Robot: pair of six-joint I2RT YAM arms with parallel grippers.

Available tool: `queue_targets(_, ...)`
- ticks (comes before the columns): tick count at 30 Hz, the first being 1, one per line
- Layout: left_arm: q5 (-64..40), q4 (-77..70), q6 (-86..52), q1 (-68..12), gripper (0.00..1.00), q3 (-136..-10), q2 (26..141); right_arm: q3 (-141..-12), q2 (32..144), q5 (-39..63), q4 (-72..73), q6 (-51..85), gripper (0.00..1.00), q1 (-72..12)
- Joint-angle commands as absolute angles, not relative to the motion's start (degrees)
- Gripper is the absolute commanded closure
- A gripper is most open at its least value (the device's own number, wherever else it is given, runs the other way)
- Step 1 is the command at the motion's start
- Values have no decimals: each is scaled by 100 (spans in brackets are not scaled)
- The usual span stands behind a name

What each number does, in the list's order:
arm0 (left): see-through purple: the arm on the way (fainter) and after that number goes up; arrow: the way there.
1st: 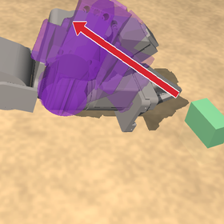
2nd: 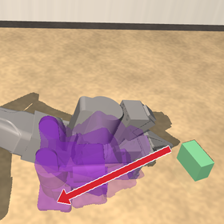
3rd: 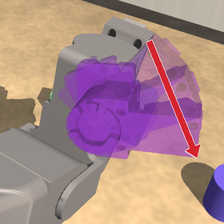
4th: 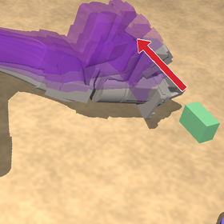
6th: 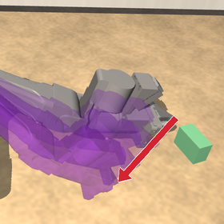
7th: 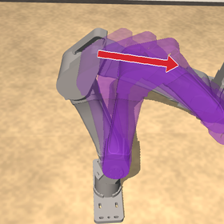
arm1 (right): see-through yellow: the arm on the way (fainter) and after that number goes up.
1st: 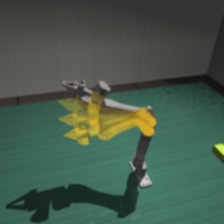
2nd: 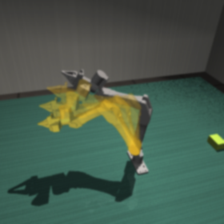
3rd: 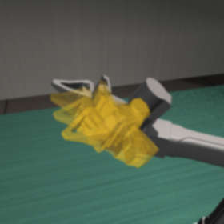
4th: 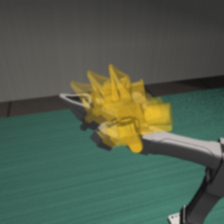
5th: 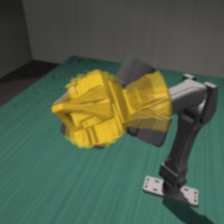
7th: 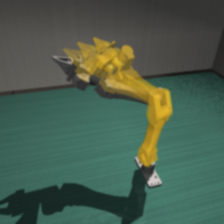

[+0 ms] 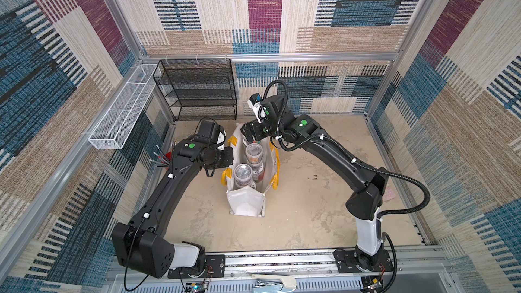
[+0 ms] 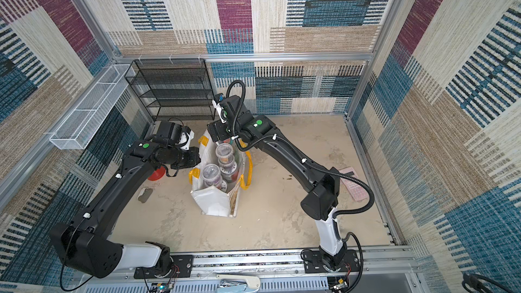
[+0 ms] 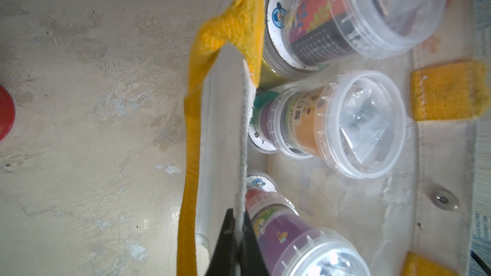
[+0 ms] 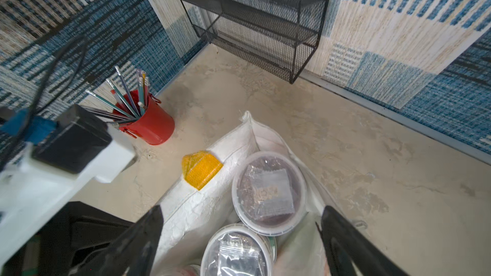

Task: Take out the seed jars from the canvas bag
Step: Pick up the seed jar from the canvas bag.

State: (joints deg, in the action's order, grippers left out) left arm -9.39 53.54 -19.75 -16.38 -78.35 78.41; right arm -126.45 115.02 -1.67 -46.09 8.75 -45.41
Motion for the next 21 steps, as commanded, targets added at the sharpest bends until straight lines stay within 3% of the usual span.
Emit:
queue_targets(1,-965,5157,-1969,-1644,100,-7774,7778,-12823,11649,-281,-5069,921,7,-4587)
queue_targets(12,-1142,5003,-1996,-1644,100,-7708,7796,-13709,12346,-631,-5525,923,8,-4614)
queue_targets(21,-1178,4975,-2005,-1652,100,-7672,7774,-13715,12546,-857,-5479,885,9,-4641)
